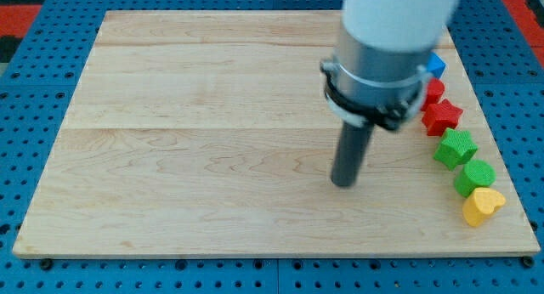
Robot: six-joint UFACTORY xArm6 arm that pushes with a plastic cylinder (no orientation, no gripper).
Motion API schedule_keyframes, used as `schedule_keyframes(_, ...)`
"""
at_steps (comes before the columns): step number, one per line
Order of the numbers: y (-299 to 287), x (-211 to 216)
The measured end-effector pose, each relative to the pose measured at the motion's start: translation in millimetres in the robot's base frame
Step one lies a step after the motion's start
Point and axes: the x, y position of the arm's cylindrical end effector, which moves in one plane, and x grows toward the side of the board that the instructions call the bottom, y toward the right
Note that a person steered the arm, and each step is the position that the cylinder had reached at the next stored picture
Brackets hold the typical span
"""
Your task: Nudge the red circle towards right
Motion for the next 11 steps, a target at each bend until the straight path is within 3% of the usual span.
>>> schedule_keyframes(3, -20, -170)
schedule_keyframes(4, -23, -180)
schedule_keyframes(6, 81, -180)
schedule_keyframes(9, 93, -92)
schedule_keyframes(11, 131, -98)
